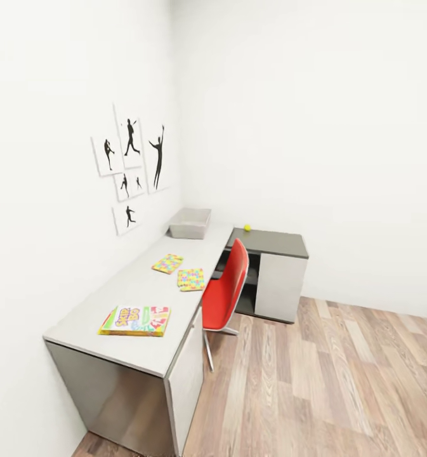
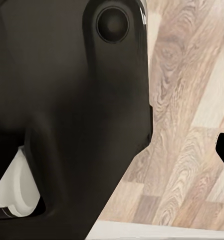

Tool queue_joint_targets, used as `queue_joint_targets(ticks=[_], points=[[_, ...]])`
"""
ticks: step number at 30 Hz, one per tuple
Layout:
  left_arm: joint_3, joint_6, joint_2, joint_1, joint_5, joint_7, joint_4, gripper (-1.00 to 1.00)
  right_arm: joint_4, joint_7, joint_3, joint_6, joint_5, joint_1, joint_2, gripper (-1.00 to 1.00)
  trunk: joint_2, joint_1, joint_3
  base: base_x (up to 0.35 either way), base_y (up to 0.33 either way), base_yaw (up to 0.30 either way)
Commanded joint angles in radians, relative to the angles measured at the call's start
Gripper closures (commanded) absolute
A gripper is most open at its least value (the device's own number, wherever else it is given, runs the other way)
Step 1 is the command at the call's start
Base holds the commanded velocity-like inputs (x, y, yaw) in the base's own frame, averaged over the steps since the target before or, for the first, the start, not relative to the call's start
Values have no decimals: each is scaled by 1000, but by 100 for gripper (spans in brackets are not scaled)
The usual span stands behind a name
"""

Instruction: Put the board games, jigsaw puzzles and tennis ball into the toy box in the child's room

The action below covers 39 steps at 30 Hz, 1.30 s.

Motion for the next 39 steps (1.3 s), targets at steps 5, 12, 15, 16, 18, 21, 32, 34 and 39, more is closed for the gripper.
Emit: queue_joint_targets(ticks=[5,12,15,16,18,21,32,34,39], points=[[-1,-2,-4,0,-2,2,0,-100,2,-1,-7,-14,-1,0,0,-100,34,-20,15,-223,-216,-279],[1,-4,-8,0,-36,10,-2,-100,3,-1,-15,-27,-1,0,-1,-100,83,-46,37,-161,-173,-279],[1,-4,-10,0,-45,11,-19,-100,2,-1,-18,-29,1,0,-1,-100,104,-58,46,-34,-42,-233],[1,-3,-10,0,-46,11,-25,-100,2,-1,-18,-30,2,0,-1,-100,111,-62,49,-18,-22,-138],[2,-3,-10,0,-48,12,-40,-100,0,-1,-16,-31,7,0,0,-100,125,-69,55,-12,-15,-91],[2,-3,-10,-1,-50,12,-70,-100,-1,-1,-19,-32,8,0,2,-100,146,-81,65,-5,-6,-35],[3,40,-23,-71,-49,10,-191,-100,-1,-1,-25,-52,4,0,10,-100,223,-123,99,-1,-1,-6],[3,84,-28,-112,-49,10,-197,-100,-8,-1,-28,-88,3,-1,19,-100,237,-131,106,0,0,0],[4,216,-34,-218,-49,9,-206,-100,-92,-4,-42,-142,-23,-11,38,-100,272,-150,121,0,0,0]])
